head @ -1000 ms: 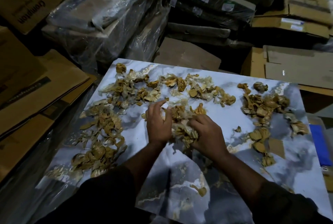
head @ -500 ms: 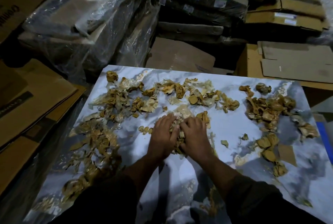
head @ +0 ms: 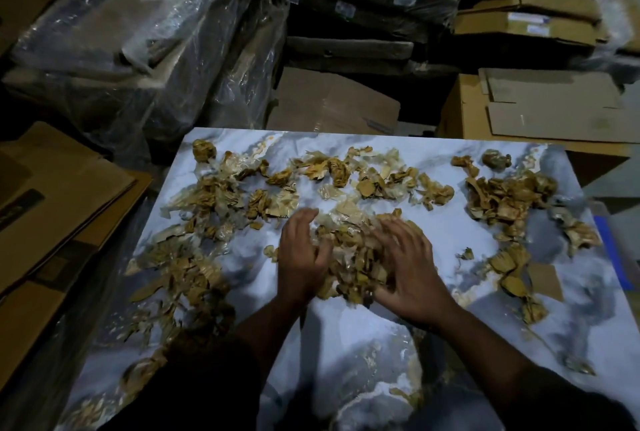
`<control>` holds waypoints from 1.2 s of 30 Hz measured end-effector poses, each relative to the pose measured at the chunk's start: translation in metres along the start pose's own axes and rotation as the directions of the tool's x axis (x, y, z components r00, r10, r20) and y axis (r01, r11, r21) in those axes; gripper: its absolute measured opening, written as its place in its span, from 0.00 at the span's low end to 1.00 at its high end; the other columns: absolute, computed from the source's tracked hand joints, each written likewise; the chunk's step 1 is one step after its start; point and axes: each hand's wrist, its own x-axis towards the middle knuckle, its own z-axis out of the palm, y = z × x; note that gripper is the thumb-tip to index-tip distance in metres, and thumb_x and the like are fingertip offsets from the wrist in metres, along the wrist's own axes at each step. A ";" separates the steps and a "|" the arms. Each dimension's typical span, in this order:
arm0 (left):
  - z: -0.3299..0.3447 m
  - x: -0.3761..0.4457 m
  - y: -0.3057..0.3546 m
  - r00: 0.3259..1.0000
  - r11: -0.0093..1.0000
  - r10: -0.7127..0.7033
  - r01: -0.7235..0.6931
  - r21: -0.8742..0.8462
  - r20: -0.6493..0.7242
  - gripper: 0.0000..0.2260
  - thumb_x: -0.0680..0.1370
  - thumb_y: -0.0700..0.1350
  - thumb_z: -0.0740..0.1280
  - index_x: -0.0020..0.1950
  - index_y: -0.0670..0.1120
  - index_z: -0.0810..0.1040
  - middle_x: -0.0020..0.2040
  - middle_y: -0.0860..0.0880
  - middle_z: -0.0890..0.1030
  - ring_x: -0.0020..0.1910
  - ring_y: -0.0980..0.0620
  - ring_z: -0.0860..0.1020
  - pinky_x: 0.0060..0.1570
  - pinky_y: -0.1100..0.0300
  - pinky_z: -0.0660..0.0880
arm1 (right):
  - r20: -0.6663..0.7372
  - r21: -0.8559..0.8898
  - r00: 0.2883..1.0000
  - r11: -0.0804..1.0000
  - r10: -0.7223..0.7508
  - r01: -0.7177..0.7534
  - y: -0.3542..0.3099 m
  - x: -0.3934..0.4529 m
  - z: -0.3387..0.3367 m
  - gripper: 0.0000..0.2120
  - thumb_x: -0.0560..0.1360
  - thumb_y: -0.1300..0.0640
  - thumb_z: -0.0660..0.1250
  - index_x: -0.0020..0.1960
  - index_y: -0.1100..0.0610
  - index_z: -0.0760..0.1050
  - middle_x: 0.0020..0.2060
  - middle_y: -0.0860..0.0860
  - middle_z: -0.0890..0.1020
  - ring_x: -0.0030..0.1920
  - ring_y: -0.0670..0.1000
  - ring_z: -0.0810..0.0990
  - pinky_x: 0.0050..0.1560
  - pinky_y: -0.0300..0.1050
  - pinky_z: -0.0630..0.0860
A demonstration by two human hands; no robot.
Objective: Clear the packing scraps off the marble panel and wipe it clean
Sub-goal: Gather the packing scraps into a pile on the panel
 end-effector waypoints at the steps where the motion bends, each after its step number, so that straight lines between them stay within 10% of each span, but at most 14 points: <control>1: 0.000 0.002 -0.002 0.999 1.000 -0.022 0.022 0.001 0.025 0.22 0.80 0.52 0.61 0.70 0.44 0.74 0.69 0.46 0.74 0.71 0.48 0.70 0.72 0.52 0.66 | -0.005 0.017 1.000 0.999 0.029 -0.029 0.002 -0.002 0.002 0.46 0.67 0.42 0.69 0.81 0.46 0.55 0.80 0.49 0.56 0.81 0.51 0.49 0.78 0.62 0.50; 7: 0.015 -0.015 -0.009 0.974 0.994 -0.023 -0.002 0.109 0.225 0.27 0.81 0.59 0.55 0.75 0.45 0.72 0.76 0.45 0.71 0.77 0.47 0.66 0.76 0.41 0.60 | 0.099 0.033 0.977 0.981 0.190 -0.194 -0.015 0.007 0.034 0.39 0.75 0.40 0.54 0.83 0.51 0.51 0.82 0.48 0.53 0.82 0.48 0.47 0.78 0.64 0.51; 13: -0.004 -0.014 -0.002 0.998 0.999 -0.038 0.036 0.039 0.059 0.23 0.82 0.57 0.58 0.73 0.45 0.72 0.74 0.47 0.71 0.75 0.54 0.65 0.75 0.53 0.63 | -0.093 0.019 0.979 0.983 0.181 -0.180 -0.005 -0.018 0.009 0.39 0.77 0.31 0.54 0.82 0.50 0.55 0.80 0.48 0.59 0.80 0.49 0.56 0.77 0.55 0.54; 20: 0.009 -0.033 -0.005 0.982 0.975 -0.183 0.177 0.134 0.037 0.32 0.81 0.65 0.52 0.75 0.44 0.70 0.76 0.43 0.71 0.78 0.44 0.64 0.79 0.43 0.55 | -0.297 0.132 0.784 0.837 0.545 -0.531 0.026 -0.076 0.021 0.36 0.80 0.33 0.50 0.77 0.57 0.65 0.74 0.56 0.70 0.75 0.57 0.65 0.73 0.61 0.63; 27: 0.028 -0.052 0.016 0.978 0.979 -0.185 0.174 0.108 0.098 0.29 0.82 0.62 0.54 0.77 0.47 0.67 0.76 0.48 0.70 0.77 0.50 0.64 0.78 0.48 0.60 | -0.205 0.453 0.750 0.740 0.629 -0.497 -0.018 -0.021 0.049 0.29 0.84 0.42 0.53 0.81 0.53 0.57 0.81 0.50 0.58 0.80 0.49 0.55 0.79 0.52 0.57; 36: 0.009 -0.027 0.005 0.971 0.962 -0.237 0.229 0.146 0.040 0.34 0.80 0.65 0.53 0.79 0.46 0.64 0.80 0.45 0.64 0.80 0.47 0.59 0.78 0.44 0.59 | -0.298 0.423 0.723 0.765 0.623 -0.485 0.000 -0.014 0.043 0.27 0.83 0.44 0.52 0.78 0.56 0.63 0.77 0.53 0.64 0.78 0.52 0.61 0.77 0.50 0.60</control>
